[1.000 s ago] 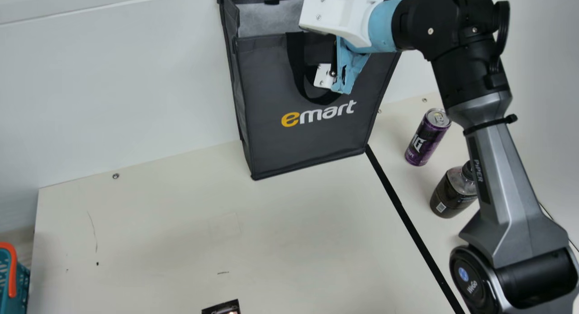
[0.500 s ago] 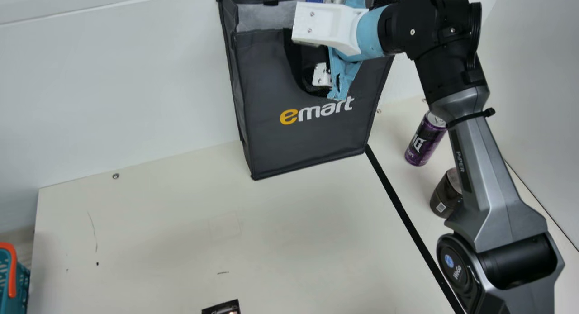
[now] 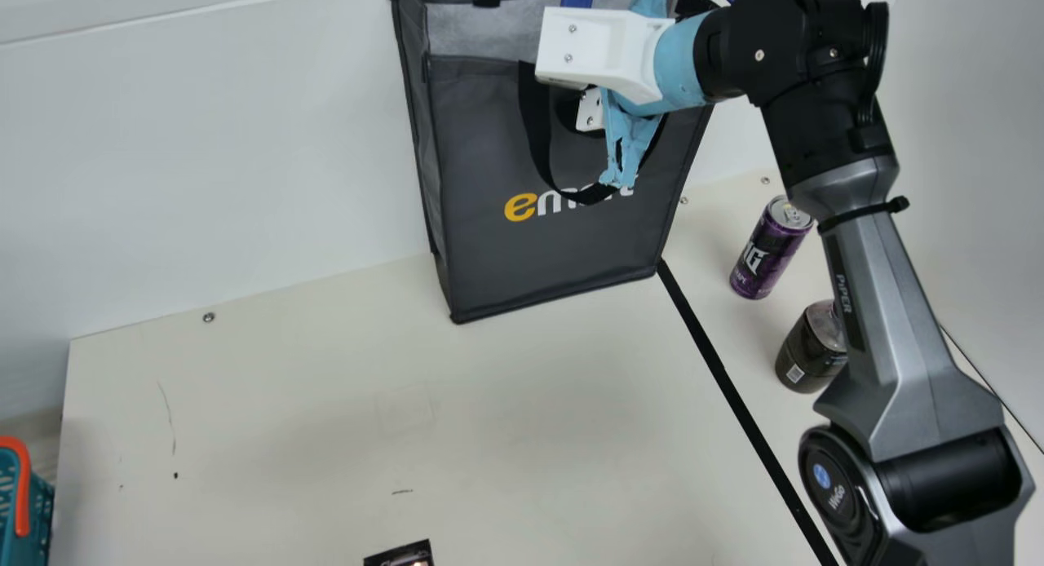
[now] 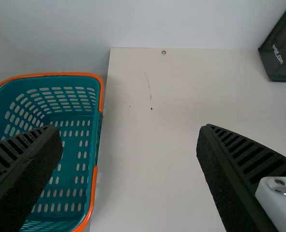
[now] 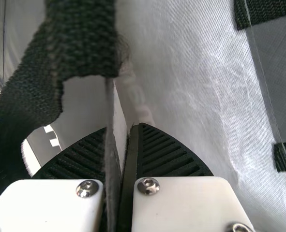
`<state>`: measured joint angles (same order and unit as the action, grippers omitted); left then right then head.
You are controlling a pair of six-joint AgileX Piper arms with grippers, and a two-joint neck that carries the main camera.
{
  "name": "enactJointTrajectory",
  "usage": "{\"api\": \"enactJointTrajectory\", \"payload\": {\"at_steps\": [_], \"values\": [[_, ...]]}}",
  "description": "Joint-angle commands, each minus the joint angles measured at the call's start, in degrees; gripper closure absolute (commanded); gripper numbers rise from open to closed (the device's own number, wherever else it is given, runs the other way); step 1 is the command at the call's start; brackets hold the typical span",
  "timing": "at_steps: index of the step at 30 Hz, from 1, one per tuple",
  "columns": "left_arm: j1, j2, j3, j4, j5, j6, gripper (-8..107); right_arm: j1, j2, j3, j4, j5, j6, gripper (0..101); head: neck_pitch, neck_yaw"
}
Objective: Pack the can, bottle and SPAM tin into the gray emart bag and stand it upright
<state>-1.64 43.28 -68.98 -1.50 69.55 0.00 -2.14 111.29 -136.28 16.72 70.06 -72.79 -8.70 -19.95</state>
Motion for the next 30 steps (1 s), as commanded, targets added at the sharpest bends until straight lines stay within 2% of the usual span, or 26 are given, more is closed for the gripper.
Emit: {"api": "enactJointTrajectory", "payload": {"at_steps": [1,8,30], "values": [[0.0,0.0,0.0,0.0,0.0,0.0,9,0.1,-1.1,0.8,-0.1,-0.3,0.3,101,-1.3,0.0],[0.0,0.0,0.0,0.0,0.0,0.0,9,1.0,-5.9,5.1,-0.9,-1.1,0.9,101,-1.3,0.0],[0.0,0.0,0.0,0.0,0.0,0.0,9,7.2,-24.9,21.9,-5.9,-2.3,4.7,101,-1.3,0.0]]}}
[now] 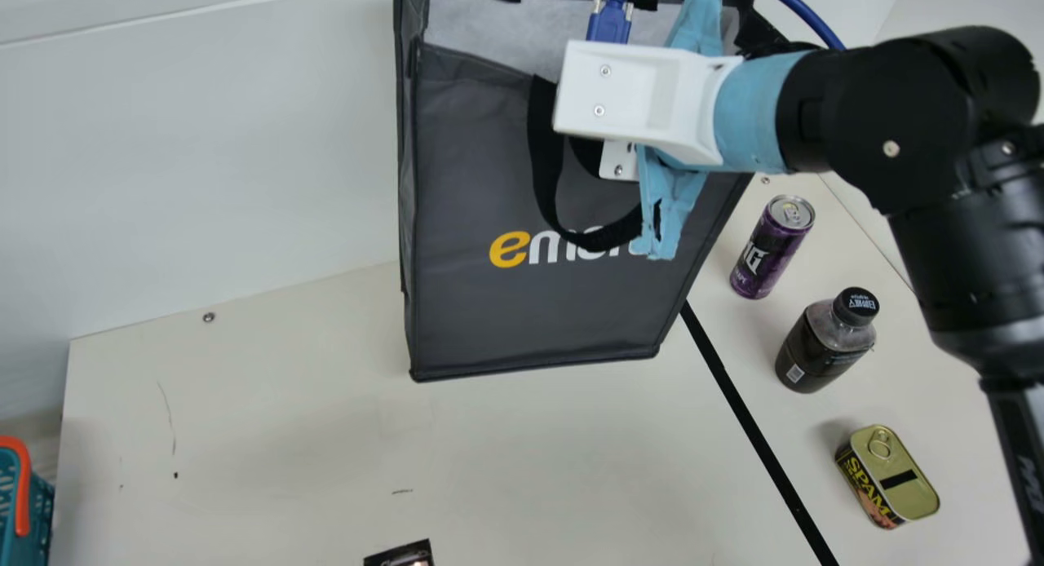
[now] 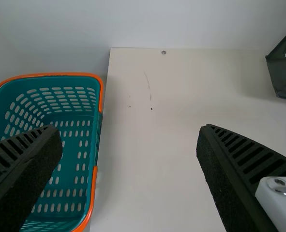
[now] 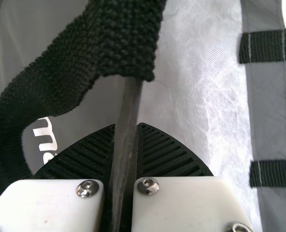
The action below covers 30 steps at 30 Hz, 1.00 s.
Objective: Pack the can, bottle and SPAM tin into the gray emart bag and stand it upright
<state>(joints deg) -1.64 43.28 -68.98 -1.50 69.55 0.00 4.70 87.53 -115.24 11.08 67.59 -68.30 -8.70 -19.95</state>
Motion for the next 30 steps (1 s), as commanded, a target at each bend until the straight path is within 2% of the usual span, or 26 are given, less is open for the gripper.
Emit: {"api": "enactJointTrajectory", "payload": {"at_steps": [1,17,30], "values": [[0.0,0.0,0.0,0.0,0.0,0.0,9,0.8,-2.0,1.6,-0.5,0.2,0.5,101,-1.3,0.0],[0.0,0.0,0.0,0.0,0.0,0.0,9,10.7,-13.5,11.1,-7.3,1.6,7.1,101,-1.3,0.0],[0.0,0.0,0.0,0.0,0.0,0.0,9,21.5,-20.0,20.8,-15.3,0.7,15.6,101,-1.3,0.0]]}}
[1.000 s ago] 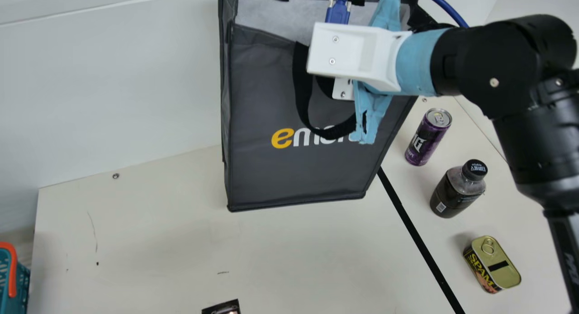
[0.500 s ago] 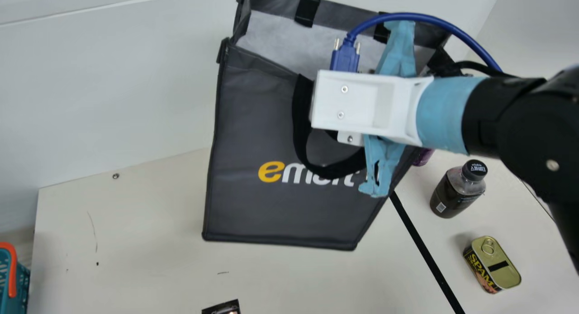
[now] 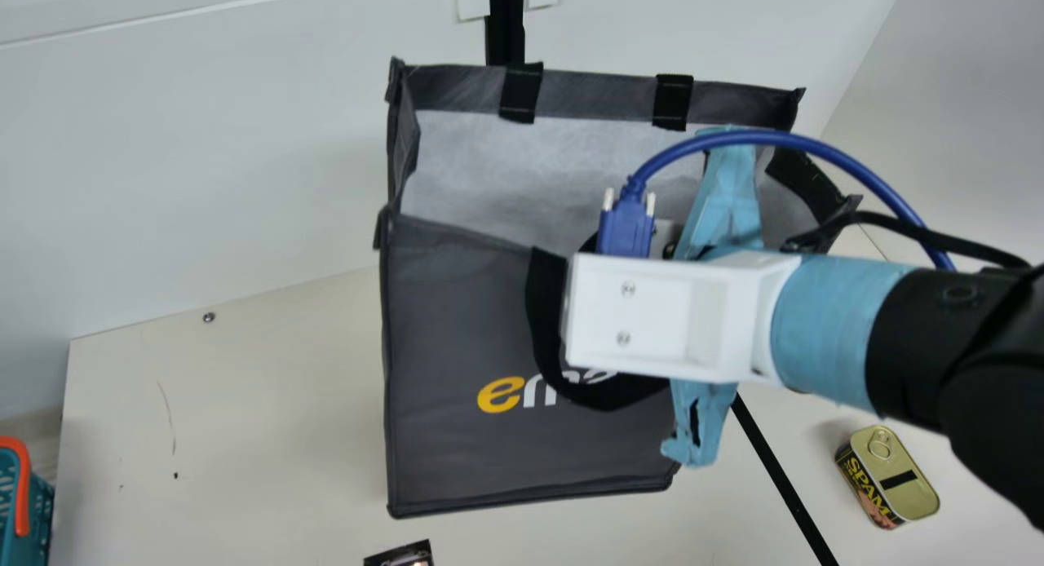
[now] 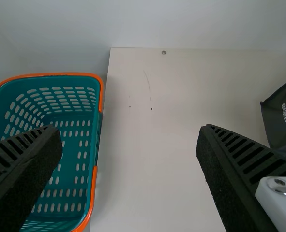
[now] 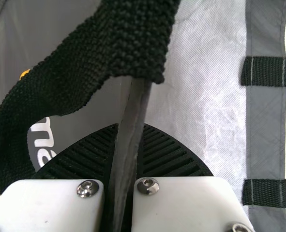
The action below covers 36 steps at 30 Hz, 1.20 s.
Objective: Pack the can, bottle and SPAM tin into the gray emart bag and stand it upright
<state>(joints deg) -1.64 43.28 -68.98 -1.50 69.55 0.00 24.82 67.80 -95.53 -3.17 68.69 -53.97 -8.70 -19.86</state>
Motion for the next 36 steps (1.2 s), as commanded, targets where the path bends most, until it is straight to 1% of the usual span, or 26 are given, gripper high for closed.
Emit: {"api": "enactJointTrajectory", "payload": {"at_steps": [1,12,18,25,30,36], "values": [[0.0,0.0,0.0,0.0,0.0,0.0,9,2.2,-0.5,1.8,-1.6,-0.6,2.0,101,-1.3,-0.1],[0.0,0.0,0.0,0.0,0.0,0.0,9,11.1,-2.3,10.2,-8.0,-3.6,10.7,101,-1.3,-0.1],[0.0,0.0,0.0,0.0,0.0,0.0,9,14.1,-2.5,14.2,-9.8,-5.7,15.3,101,-1.3,-0.1],[0.0,0.0,0.0,0.0,0.0,0.0,9,16.2,-2.6,17.7,-10.9,-7.7,19.4,101,-1.3,-0.1],[0.0,0.0,0.0,0.0,0.0,0.0,9,16.7,-2.9,18.4,-11.2,-7.9,20.8,85,-1.3,-0.1],[0.0,0.0,0.0,0.0,0.0,0.0,9,16.5,-3.6,17.0,-11.2,-6.7,20.9,65,-1.3,-0.1]]}}
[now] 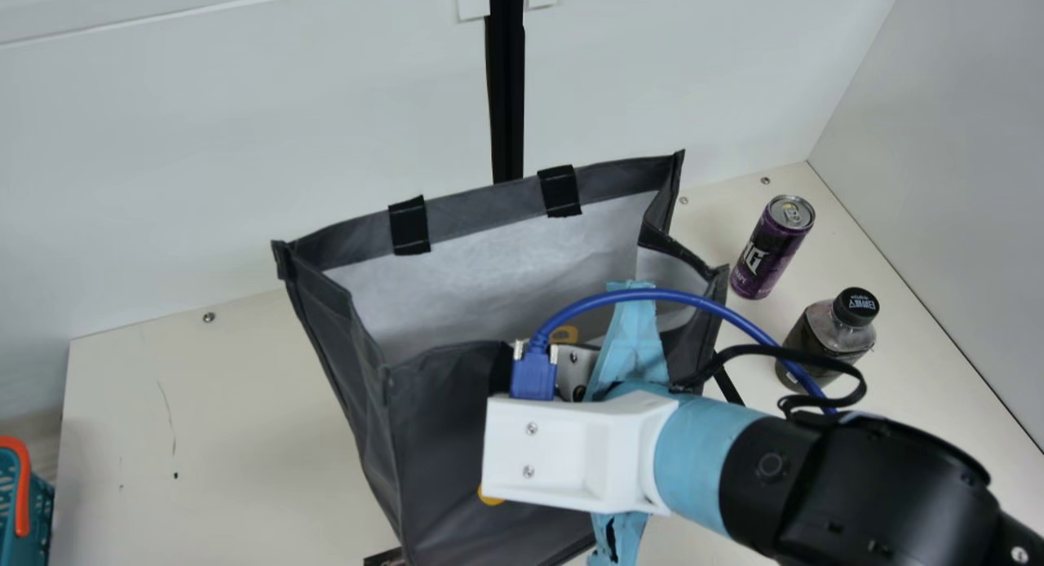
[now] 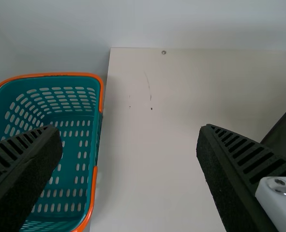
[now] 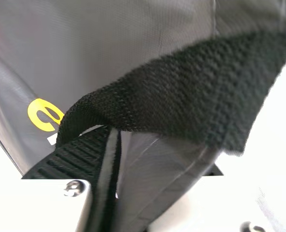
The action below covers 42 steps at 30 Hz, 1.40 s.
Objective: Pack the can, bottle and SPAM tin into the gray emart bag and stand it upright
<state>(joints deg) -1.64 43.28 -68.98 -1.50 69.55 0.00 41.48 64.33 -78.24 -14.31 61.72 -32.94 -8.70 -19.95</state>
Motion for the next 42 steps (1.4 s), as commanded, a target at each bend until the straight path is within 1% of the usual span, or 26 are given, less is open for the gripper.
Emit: {"api": "enactJointTrajectory", "payload": {"at_steps": [1,8,12,15,17,18,26,32,37,42], "values": [[0.0,0.0,0.0,0.0,0.0,0.0,9,-0.1,-0.3,-0.7,0.0,0.6,-0.2,61,-1.3,0.0],[0.0,0.0,0.0,0.0,0.0,0.0,9,-0.6,-1.7,-3.9,0.2,3.7,-1.2,38,-1.3,0.0],[0.0,0.0,0.0,0.0,0.0,0.0,9,-1.1,-2.8,-6.2,0.9,6.1,-1.8,25,-1.3,0.0],[0.0,0.0,0.0,0.0,0.0,0.0,9,-1.8,-3.4,-8.2,2.0,8.0,-2.1,15,-1.3,0.0],[0.0,0.0,0.0,0.0,0.0,0.0,9,-2.8,-3.9,-8.4,3.3,8.2,-2.5,8,-1.3,0.0],[0.0,0.0,0.0,0.0,0.0,0.0,9,-3.5,-4.2,-8.4,4.1,8.2,-2.8,6,-1.3,0.0],[0.0,0.0,0.0,0.0,0.0,0.0,9,-8.9,-6.5,-8.2,11.1,8.2,-5.1,6,-1.3,0.0],[0.0,0.0,0.0,0.0,0.0,0.0,9,-11.8,-7.7,-8.7,14.9,8.2,-5.8,6,-1.3,0.0],[0.0,0.0,0.0,0.0,0.0,0.0,9,-13.5,-8.4,-9.7,17.5,8.2,-4.8,6,-1.3,0.0],[0.0,0.0,0.0,0.0,0.0,0.0,9,-14.4,-8.7,-10.8,19.5,8.2,-2.4,6,-1.3,0.0]]}}
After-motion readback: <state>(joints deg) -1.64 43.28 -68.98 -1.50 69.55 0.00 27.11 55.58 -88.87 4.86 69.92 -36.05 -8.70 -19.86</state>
